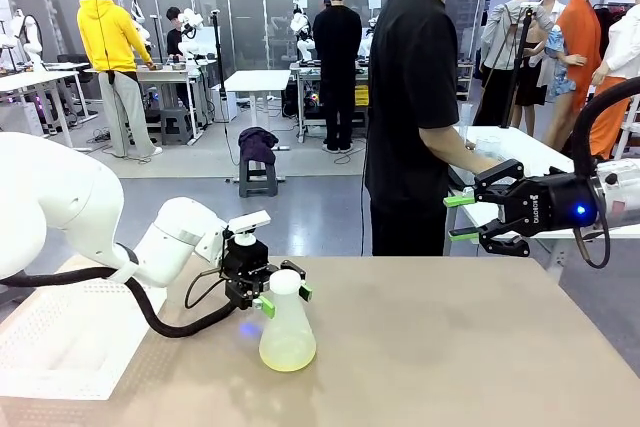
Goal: Prepare the solutions needed for the experiment.
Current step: When the human places the Big flask in the center of the table, pick up the Big flask and place it in the left Organizing basket.
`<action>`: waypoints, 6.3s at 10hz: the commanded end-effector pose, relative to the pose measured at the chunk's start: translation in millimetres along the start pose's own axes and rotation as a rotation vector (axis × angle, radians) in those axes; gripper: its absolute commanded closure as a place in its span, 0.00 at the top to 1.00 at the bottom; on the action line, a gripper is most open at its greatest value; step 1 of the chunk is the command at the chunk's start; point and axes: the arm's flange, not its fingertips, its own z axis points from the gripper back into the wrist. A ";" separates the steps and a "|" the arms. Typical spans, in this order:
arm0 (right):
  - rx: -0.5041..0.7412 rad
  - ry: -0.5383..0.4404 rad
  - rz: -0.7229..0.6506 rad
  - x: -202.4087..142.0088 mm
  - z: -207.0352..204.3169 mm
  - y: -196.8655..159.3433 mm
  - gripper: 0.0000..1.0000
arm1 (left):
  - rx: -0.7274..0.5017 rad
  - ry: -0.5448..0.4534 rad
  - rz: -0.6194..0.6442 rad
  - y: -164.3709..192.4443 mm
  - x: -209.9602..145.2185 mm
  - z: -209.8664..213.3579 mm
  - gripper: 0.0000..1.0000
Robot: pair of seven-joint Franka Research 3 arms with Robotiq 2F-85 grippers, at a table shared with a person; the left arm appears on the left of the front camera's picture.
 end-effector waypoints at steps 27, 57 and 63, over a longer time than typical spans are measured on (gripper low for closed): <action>0.005 -0.001 0.005 -1.2 0.9 1.7 0.50 | 0.025 0.025 -0.027 -68.8 114.3 34.0 0.00; 0.005 -0.001 0.005 -1.2 0.9 1.7 0.50 | 0.670 0.036 -0.122 -313.5 -22.9 236.4 0.00; 0.005 -0.001 0.005 -1.2 0.9 1.7 0.50 | 0.632 0.041 -0.096 -315.5 -30.0 234.5 0.46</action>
